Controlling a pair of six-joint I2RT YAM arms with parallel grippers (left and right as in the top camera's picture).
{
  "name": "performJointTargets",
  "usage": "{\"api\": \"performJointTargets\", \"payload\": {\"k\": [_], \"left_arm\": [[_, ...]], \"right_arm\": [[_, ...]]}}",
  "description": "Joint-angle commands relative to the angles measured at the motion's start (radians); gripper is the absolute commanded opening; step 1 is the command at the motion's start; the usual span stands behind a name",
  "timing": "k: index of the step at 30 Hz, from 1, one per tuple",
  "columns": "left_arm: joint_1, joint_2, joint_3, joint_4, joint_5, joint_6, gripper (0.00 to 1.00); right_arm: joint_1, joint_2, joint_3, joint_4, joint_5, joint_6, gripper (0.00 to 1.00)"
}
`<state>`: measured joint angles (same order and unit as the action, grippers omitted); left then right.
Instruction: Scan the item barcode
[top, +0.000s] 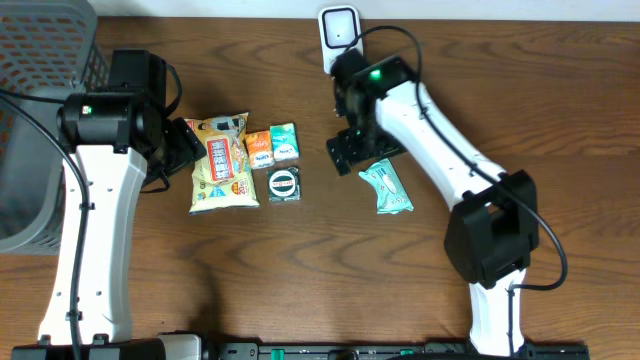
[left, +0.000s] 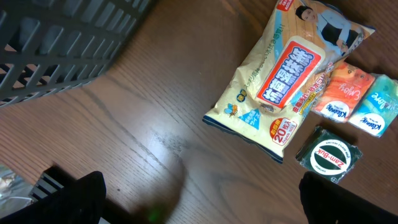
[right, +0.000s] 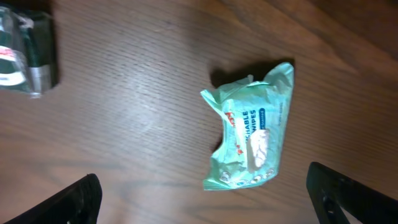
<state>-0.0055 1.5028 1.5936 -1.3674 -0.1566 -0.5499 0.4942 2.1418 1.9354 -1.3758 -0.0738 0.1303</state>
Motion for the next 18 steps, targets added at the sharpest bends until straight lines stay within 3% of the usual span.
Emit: {"api": "performJointTargets", "payload": {"k": [1, 16, 18], "left_arm": [[0.003, 0.0, 0.0, -0.005, -0.009, -0.005, 0.98], [0.003, 0.0, 0.0, -0.005, -0.009, -0.006, 0.98], [0.003, 0.0, 0.0, -0.005, -0.009, -0.005, 0.97]], "right_arm": [[-0.083, -0.01, 0.014, -0.004, -0.165, -0.043, 0.99], [-0.222, -0.01, -0.005, -0.091, -0.182, -0.071, 0.99], [-0.219, -0.01, -0.027, -0.081, -0.227, -0.114, 0.93]]}}
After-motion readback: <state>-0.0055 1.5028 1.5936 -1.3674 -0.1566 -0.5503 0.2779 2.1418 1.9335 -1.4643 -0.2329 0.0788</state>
